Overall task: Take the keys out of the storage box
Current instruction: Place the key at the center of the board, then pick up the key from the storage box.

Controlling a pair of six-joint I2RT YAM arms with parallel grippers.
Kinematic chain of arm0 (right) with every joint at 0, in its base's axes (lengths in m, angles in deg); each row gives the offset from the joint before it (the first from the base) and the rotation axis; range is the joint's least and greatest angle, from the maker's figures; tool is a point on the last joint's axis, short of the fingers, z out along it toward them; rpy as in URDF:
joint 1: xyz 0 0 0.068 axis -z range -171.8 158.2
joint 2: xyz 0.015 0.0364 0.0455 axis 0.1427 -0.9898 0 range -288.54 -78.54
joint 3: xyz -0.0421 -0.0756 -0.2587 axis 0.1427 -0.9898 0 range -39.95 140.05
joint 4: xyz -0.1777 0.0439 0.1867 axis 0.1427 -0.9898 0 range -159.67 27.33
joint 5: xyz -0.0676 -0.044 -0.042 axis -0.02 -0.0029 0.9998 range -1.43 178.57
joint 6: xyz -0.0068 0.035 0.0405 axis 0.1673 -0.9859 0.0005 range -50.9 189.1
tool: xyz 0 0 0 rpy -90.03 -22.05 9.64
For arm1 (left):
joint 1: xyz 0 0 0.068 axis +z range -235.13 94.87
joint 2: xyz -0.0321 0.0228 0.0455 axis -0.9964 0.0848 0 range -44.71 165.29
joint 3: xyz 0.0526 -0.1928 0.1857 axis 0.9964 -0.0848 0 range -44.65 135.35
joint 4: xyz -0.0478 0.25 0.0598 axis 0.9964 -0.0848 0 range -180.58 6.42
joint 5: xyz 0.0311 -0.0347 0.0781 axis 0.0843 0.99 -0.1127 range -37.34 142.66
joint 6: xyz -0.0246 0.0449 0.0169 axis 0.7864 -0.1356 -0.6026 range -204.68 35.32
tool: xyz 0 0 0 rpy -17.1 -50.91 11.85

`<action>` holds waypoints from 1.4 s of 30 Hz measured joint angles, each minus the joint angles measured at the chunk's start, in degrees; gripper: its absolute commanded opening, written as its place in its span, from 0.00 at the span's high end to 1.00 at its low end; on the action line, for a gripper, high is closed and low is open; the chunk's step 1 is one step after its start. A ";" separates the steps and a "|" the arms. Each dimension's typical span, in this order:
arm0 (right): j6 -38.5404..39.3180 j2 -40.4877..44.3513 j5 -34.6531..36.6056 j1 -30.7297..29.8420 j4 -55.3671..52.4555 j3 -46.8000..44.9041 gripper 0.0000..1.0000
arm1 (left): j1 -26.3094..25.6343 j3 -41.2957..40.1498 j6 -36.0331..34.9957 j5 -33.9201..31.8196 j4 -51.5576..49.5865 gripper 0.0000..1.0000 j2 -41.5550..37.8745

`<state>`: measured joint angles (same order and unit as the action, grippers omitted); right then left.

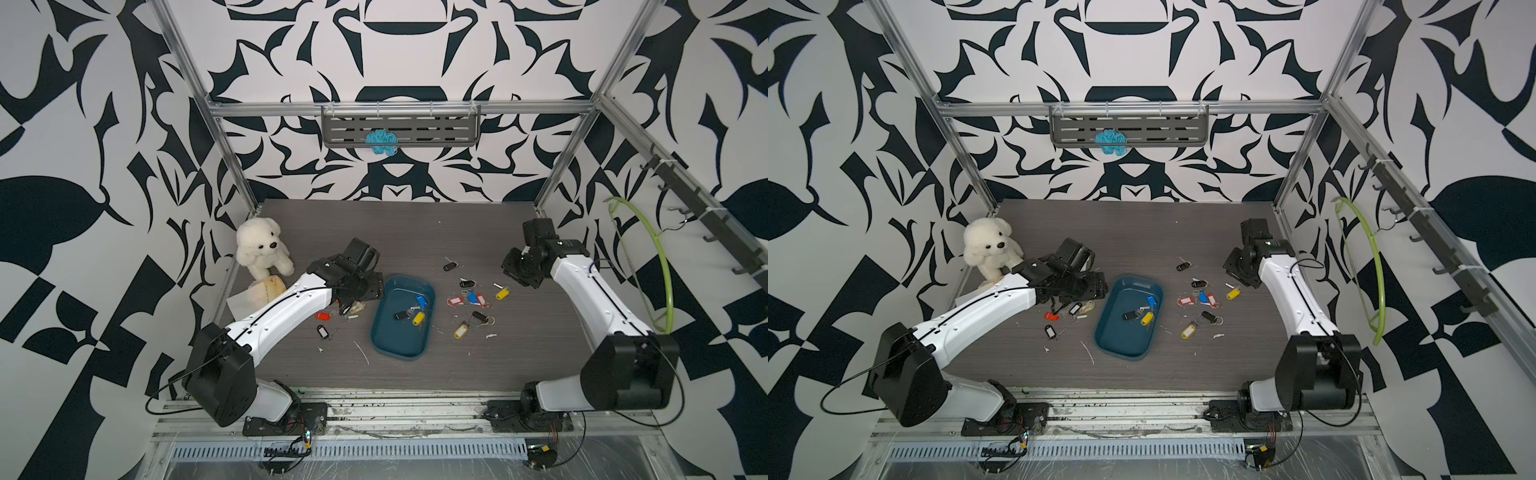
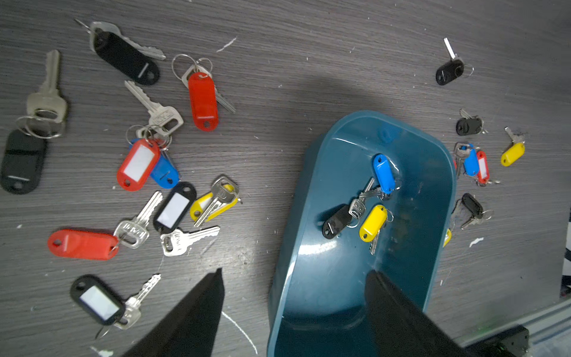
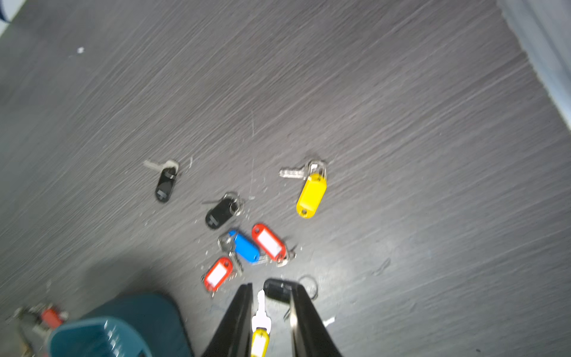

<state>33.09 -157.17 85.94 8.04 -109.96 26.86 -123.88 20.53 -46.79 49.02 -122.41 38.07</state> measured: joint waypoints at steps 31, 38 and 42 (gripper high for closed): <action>-20.63 -21.70 -5.62 -46.90 1.66 10.71 0.47 | 0.68 -3.98 3.87 -11.32 0.68 0.17 -16.26; -25.59 -31.78 -3.48 -49.03 -2.21 21.88 0.44 | 2.80 -7.39 4.57 -9.42 0.11 0.17 -17.14; -29.40 -34.47 -3.48 -49.05 -2.14 22.25 0.39 | 2.80 -8.00 4.52 -8.11 0.04 0.17 -17.38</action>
<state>3.69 -191.63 82.46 -41.01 -112.10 49.11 -121.08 12.53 -42.27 40.91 -122.37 20.70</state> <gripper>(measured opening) 0.583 0.825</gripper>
